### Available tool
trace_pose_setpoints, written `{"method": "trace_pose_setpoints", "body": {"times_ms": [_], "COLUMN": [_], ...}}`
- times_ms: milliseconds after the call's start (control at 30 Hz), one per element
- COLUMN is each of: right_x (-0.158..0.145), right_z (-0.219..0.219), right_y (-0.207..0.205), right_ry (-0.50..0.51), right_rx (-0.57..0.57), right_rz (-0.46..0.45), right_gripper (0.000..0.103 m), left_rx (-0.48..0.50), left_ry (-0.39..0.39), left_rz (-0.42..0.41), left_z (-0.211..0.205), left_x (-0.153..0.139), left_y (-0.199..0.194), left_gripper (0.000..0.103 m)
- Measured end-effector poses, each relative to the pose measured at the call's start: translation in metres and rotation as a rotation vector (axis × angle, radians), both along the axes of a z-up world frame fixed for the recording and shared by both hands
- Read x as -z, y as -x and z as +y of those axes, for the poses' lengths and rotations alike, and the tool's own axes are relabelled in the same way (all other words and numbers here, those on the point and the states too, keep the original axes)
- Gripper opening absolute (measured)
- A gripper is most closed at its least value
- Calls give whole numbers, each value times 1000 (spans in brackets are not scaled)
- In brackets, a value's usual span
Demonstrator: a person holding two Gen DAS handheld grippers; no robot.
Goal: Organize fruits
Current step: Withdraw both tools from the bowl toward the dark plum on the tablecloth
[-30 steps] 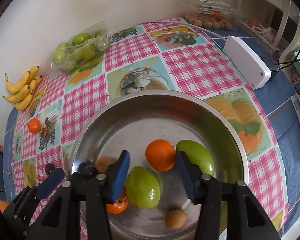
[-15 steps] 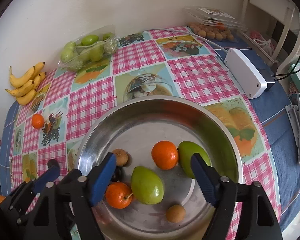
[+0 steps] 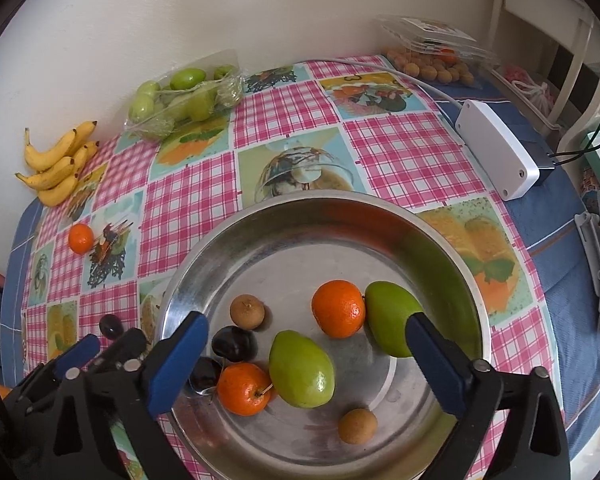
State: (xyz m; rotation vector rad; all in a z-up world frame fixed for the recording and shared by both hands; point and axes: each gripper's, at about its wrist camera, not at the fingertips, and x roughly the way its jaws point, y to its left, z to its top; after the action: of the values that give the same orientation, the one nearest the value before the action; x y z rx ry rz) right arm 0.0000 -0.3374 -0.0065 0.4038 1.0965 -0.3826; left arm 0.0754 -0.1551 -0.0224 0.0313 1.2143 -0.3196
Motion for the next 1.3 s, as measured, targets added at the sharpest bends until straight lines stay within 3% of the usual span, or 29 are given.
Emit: {"method": "trace_pose_setpoints", "body": {"times_ms": [167, 233, 567, 833, 1067, 1167, 1300], "right_x": [1, 2, 2, 4, 4, 3, 2], "right_z": [1, 2, 19, 37, 41, 41, 43], "right_y": [-1, 0, -4, -5, -4, -4, -6], "right_ry": [4, 9, 44, 12, 2, 9, 22], "right_rx": [-4, -7, -61, -111, -102, -91, -87], "right_rz": [7, 8, 12, -13, -34, -34, -19], "right_gripper": [103, 103, 103, 103, 103, 103, 103], "left_rx": [-76, -110, -205, -183, -172, -159, -125], "left_ry": [-5, -6, 4, 10, 50, 110, 105], "left_rz": [-16, -17, -25, -59, -59, -47, -62], "left_z": [17, 26, 57, 69, 80, 85, 83], "left_x": [-1, -1, 1, -4, -10, -13, -20], "left_y": [-7, -10, -17, -14, -16, -19, -19], "left_gripper": [77, 86, 96, 96, 96, 96, 96]}}
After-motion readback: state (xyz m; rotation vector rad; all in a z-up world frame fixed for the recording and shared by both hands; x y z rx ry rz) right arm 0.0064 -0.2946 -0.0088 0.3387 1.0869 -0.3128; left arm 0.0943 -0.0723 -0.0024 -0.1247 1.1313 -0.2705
